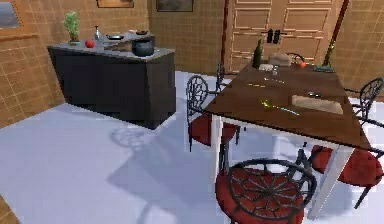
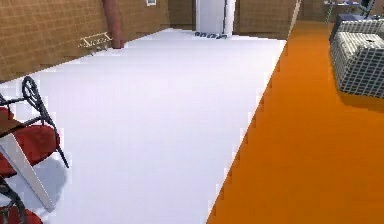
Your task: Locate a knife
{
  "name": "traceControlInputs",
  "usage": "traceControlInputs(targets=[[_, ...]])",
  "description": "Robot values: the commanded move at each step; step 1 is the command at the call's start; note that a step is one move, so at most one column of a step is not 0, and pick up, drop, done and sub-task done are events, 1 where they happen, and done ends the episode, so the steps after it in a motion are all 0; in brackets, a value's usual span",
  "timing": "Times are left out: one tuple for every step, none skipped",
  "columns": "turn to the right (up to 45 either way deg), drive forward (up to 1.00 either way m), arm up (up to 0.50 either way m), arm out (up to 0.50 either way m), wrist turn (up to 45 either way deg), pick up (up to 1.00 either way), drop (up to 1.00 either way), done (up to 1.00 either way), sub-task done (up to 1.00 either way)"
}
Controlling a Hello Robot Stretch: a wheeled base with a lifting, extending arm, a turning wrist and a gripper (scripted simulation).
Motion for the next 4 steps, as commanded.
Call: traceControlInputs(targets=[[-18.0,0.0,0.0,0.0,0.0,0.0,0.0,0.0,0.0],[0.0,0.25,0.0,0.0,0.0,0.0,0.0,0.0,0.0],[-6.0,0.0,0.0,0.0,0.0,0.0,0.0,0.0,0.0],[-3.0,0.0,0.0,0.0,0.0,0.0,0.0,0.0,0.0]])
